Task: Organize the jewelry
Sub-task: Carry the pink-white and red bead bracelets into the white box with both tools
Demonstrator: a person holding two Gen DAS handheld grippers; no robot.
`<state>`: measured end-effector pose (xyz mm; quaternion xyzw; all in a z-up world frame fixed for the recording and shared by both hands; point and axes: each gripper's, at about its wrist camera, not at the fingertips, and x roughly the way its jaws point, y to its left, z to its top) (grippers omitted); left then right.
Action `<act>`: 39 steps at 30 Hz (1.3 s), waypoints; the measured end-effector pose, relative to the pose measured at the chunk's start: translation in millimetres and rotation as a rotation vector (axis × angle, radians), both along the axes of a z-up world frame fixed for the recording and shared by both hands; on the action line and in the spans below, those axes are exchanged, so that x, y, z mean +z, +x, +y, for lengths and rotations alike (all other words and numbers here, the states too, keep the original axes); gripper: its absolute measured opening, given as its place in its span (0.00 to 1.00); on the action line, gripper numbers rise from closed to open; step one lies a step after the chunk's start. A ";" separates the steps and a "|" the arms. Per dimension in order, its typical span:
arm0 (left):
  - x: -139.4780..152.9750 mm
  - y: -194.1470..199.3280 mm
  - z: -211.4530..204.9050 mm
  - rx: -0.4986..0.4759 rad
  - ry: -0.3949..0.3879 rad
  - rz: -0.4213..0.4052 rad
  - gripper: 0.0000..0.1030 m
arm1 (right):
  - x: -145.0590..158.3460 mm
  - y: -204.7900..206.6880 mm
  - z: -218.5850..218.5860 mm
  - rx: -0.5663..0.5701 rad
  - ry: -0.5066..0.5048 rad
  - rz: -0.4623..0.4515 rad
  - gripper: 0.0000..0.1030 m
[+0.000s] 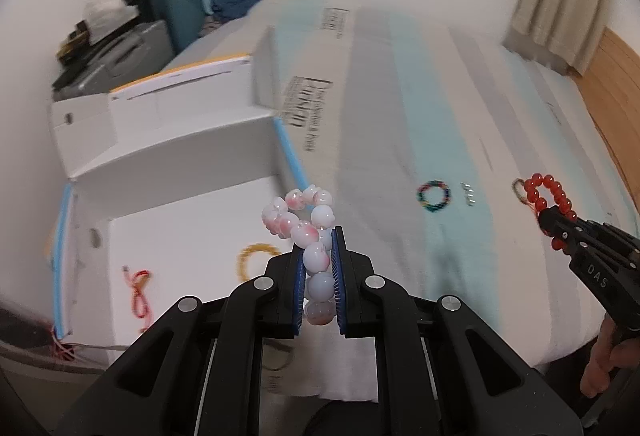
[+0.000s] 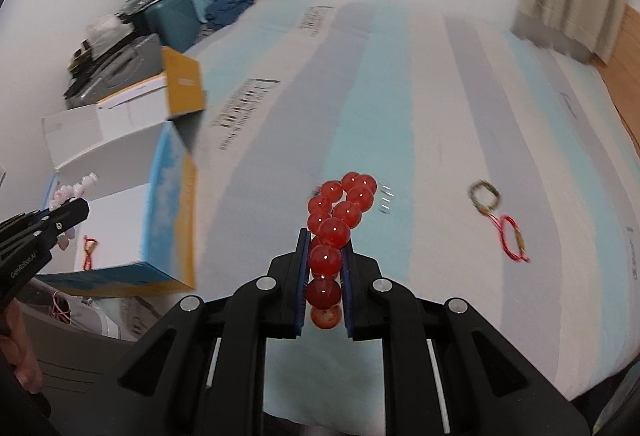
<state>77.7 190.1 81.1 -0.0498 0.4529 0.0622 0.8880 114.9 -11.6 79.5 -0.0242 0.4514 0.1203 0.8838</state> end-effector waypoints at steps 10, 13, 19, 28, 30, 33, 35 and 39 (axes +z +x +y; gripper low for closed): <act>5.4 -30.8 78.6 0.110 0.016 0.005 0.11 | 14.7 -5.9 96.7 0.128 0.013 -0.011 0.13; 3.0 -41.7 100.6 0.142 0.016 0.011 0.11 | 14.5 -10.0 126.0 0.174 0.021 -0.010 0.13; -8.2 -56.1 137.2 0.190 0.005 0.028 0.11 | 0.8 -19.7 179.9 0.267 0.023 0.003 0.13; -45.8 -55.8 176.8 0.231 -0.024 0.097 0.11 | -40.4 -9.7 233.9 0.335 -0.013 0.104 0.13; -56.6 -53.3 185.3 0.238 -0.031 0.123 0.11 | -52.1 -4.8 243.0 0.343 -0.021 0.141 0.13; -74.9 -48.1 196.8 0.247 -0.039 0.161 0.11 | -71.2 3.5 256.8 0.352 -0.036 0.200 0.13; -84.8 -44.4 202.6 0.254 -0.046 0.184 0.11 | -82.4 7.1 263.7 0.351 -0.053 0.227 0.13; -109.3 -36.4 211.9 0.267 -0.062 0.246 0.11 | -102.0 15.0 272.1 0.351 -0.077 0.274 0.13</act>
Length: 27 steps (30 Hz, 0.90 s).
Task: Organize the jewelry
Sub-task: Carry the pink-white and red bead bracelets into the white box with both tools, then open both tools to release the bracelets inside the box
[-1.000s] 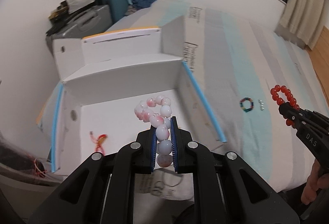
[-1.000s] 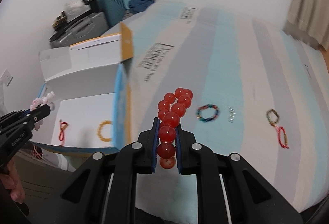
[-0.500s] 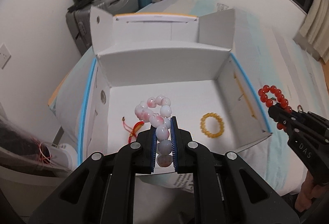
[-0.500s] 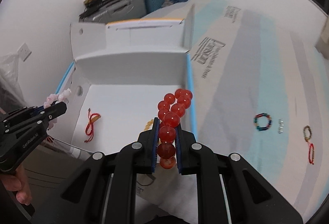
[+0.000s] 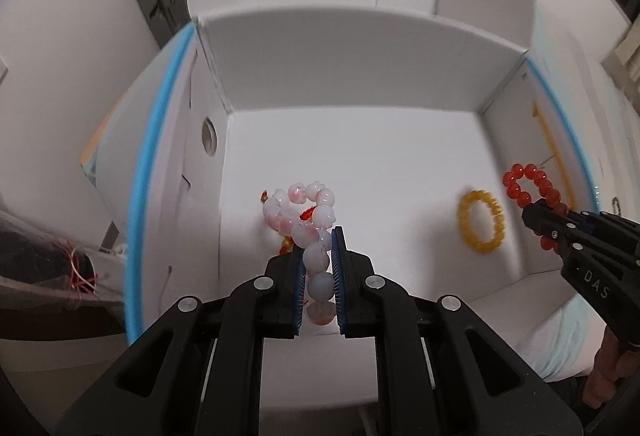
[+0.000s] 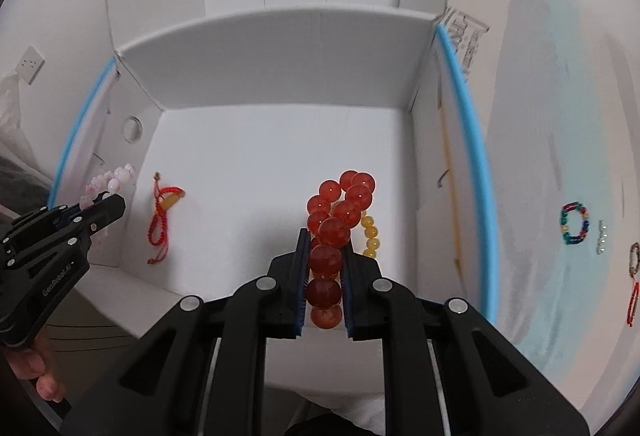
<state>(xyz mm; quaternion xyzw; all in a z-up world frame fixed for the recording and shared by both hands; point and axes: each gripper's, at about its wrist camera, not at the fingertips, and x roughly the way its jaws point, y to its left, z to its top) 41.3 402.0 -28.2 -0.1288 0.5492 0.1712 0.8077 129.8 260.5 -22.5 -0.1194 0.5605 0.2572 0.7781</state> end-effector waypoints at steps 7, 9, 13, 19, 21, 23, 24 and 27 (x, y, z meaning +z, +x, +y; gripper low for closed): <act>-28.6 10.8 6.2 0.007 -0.027 0.081 0.11 | -28.8 11.8 9.1 0.002 -0.059 0.057 0.13; -34.4 12.8 7.2 0.007 -0.033 0.102 0.11 | -34.2 12.9 9.2 -0.002 -0.067 0.068 0.13; -39.5 14.2 7.8 0.015 -0.028 0.121 0.11 | -42.3 13.8 7.2 -0.005 -0.078 0.079 0.13; -39.9 12.7 5.9 0.022 -0.035 0.132 0.11 | -45.2 19.0 12.3 -0.011 -0.095 0.078 0.14; -38.4 12.6 5.7 0.024 -0.032 0.133 0.15 | -42.8 19.9 12.0 -0.021 -0.099 0.060 0.16; -34.8 14.0 3.1 0.023 -0.019 0.129 0.17 | -37.7 17.7 10.0 -0.025 -0.091 0.048 0.25; -33.9 16.5 4.9 0.020 -0.017 0.123 0.24 | -35.3 16.7 10.1 -0.023 -0.088 0.042 0.27; -22.3 17.0 1.6 0.017 0.009 0.084 0.42 | -23.9 13.1 9.7 -0.013 -0.067 0.014 0.39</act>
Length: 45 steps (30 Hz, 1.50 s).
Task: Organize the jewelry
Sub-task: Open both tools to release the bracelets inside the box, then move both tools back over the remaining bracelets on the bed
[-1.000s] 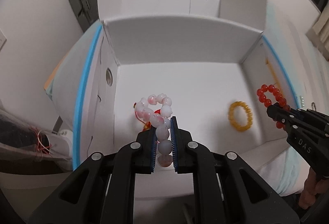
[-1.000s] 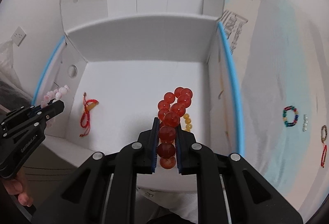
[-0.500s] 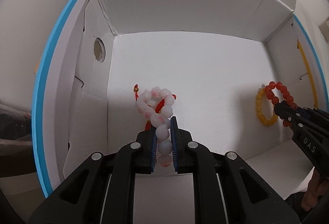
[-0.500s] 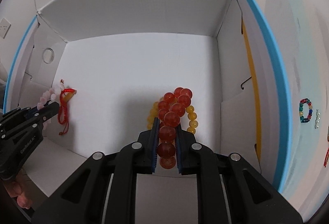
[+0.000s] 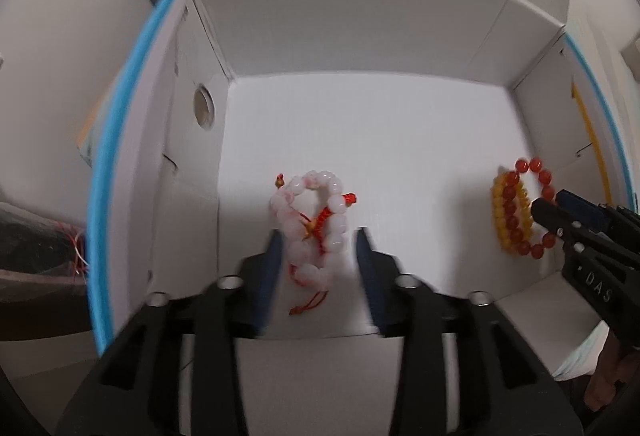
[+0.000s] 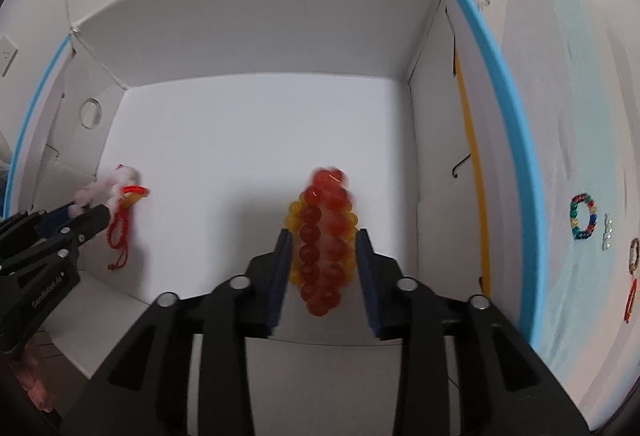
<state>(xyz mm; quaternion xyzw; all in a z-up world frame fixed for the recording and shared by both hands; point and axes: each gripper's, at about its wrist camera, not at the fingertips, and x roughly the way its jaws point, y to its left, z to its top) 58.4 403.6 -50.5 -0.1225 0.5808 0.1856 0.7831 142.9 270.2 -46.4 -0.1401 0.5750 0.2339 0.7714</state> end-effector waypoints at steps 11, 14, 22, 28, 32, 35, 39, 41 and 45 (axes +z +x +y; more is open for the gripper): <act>40.3 -7.3 -5.0 0.015 0.076 -0.090 0.84 | 43.0 -11.7 -12.8 0.026 0.097 -0.089 0.71; 46.4 -11.3 -6.5 0.014 0.078 -0.110 0.90 | 52.6 -14.3 -22.4 0.019 0.131 -0.103 0.73; 68.1 -23.5 -28.3 0.014 0.128 -0.147 0.94 | 82.8 -20.2 -52.9 -0.016 0.168 -0.150 0.83; 85.2 -24.0 -53.3 -0.010 0.138 -0.181 0.94 | 103.2 -25.7 -83.4 -0.058 0.176 -0.200 0.93; 98.3 -22.3 -75.2 -0.041 0.147 -0.208 0.94 | 115.4 -28.7 -104.8 -0.081 0.184 -0.227 0.93; 107.1 -19.8 -95.7 -0.078 0.157 -0.228 0.94 | 123.0 -30.9 -121.3 -0.099 0.188 -0.244 0.93; 119.3 -14.4 -123.9 -0.118 0.160 -0.258 0.94 | 134.1 -33.6 -148.4 -0.126 0.187 -0.268 0.93; 125.7 -11.2 -139.4 -0.138 0.161 -0.272 0.94 | 138.8 -34.5 -161.2 -0.141 0.186 -0.280 0.93; 136.2 -6.1 -166.3 -0.164 0.150 -0.299 0.94 | 150.1 -36.0 -192.8 -0.182 0.183 -0.296 0.93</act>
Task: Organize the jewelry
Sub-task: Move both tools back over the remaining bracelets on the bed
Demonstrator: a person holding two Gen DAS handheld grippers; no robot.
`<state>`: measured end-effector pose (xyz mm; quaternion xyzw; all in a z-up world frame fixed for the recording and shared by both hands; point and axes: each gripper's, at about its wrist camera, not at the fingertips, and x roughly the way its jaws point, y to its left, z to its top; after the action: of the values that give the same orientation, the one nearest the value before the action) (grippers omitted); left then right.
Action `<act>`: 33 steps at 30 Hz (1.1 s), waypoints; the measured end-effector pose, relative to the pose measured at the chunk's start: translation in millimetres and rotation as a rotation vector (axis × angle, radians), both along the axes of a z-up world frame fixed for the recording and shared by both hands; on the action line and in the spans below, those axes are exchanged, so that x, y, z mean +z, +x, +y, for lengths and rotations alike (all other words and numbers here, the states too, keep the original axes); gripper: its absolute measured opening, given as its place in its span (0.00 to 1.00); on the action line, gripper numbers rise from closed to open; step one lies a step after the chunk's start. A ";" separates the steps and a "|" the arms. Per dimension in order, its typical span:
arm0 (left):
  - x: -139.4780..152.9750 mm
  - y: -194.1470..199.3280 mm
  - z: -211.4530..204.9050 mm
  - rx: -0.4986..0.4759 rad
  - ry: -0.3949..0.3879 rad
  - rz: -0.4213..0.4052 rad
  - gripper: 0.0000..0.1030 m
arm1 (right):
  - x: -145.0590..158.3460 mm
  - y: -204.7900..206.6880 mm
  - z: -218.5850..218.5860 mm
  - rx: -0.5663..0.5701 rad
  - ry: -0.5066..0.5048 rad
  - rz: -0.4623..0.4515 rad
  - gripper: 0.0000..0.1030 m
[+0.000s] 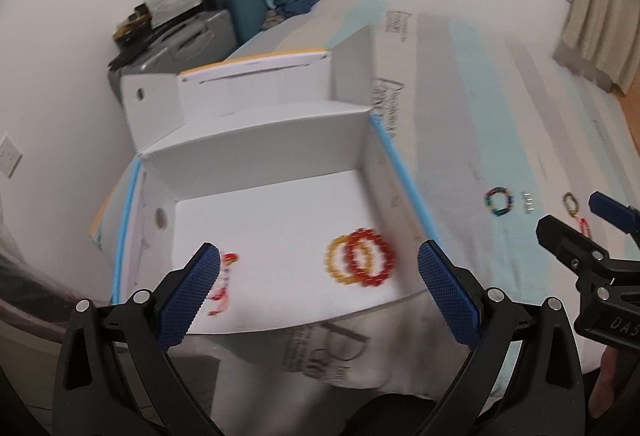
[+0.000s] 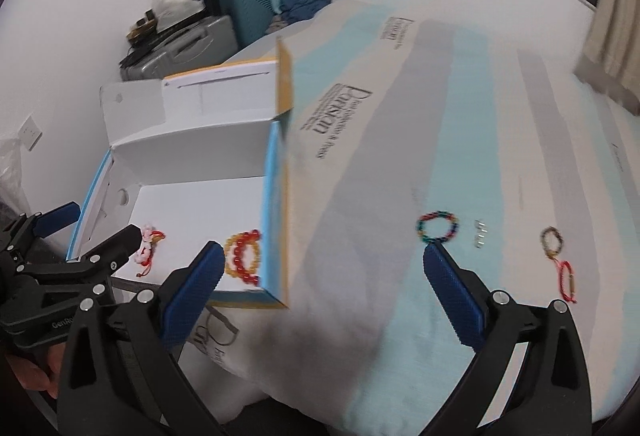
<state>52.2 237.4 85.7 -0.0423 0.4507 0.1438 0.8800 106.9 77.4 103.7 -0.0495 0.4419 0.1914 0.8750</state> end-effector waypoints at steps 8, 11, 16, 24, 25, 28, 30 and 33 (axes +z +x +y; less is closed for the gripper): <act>23.4 5.2 -56.4 -0.064 0.018 -0.041 0.94 | 20.0 -5.8 -62.9 -0.081 0.020 -0.033 0.93; 28.6 8.4 -75.5 -0.091 0.025 -0.049 0.94 | 24.3 -7.6 -85.7 -0.108 0.031 -0.035 0.93; 33.6 14.9 -107.9 -0.137 0.028 -0.060 0.94 | 28.4 -9.4 -120.6 -0.149 0.032 -0.043 0.93; 30.1 31.6 -150.8 -0.191 0.023 -0.056 0.94 | 25.3 -6.0 -172.9 -0.220 0.037 -0.040 0.93; 28.5 34.2 -155.7 -0.198 0.021 -0.054 0.94 | 23.9 -5.1 -177.9 -0.227 0.036 -0.038 0.93; 24.4 41.8 -167.2 -0.217 0.015 -0.048 0.94 | 19.2 -1.7 -197.4 -0.253 0.029 -0.028 0.93; 20.9 47.6 -174.9 -0.232 0.007 -0.045 0.94 | 17.2 1.3 -205.7 -0.264 0.024 -0.024 0.93; 14.8 55.7 -184.3 -0.253 -0.012 -0.044 0.94 | 12.2 6.7 -221.9 -0.288 0.014 -0.018 0.93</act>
<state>107.9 53.1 100.4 0.0065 0.4339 0.0279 0.9005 113.6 -144.5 115.9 0.0188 0.4353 0.0666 0.8976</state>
